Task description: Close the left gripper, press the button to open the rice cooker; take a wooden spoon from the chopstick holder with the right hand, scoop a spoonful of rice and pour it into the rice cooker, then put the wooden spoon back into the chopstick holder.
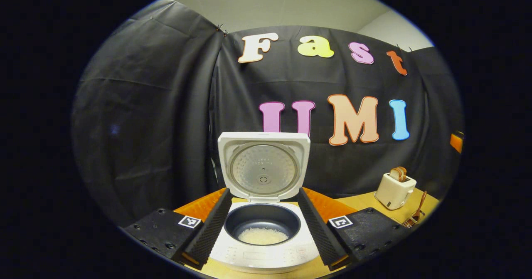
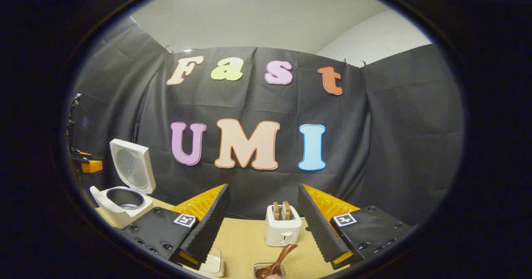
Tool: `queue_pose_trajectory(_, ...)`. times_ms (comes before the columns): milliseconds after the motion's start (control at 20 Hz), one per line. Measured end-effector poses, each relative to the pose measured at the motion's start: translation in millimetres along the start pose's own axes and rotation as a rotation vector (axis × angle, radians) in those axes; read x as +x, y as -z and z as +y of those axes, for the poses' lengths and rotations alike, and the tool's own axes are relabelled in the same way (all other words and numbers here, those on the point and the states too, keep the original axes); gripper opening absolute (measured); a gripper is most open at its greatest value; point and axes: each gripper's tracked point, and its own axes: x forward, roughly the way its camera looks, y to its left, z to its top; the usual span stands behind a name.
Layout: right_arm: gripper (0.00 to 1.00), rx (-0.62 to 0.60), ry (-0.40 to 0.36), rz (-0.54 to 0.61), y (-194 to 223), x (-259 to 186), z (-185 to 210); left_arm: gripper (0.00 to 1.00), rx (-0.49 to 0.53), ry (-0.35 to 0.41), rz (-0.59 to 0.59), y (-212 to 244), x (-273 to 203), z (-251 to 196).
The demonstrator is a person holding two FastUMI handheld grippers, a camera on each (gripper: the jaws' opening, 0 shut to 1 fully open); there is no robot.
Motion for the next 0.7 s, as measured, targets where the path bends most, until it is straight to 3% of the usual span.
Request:
queue_pose_trajectory(300,1.0,0.017,0.004,0.092,43,28,-22,0.93,0.007,0.026,-0.027,-21,-27,-20)
queue_pose_trajectory(700,1.0,0.016,0.01,0.249,116,60,-50,0.95,0.018,-0.021,-0.012,-21,-52,-20)
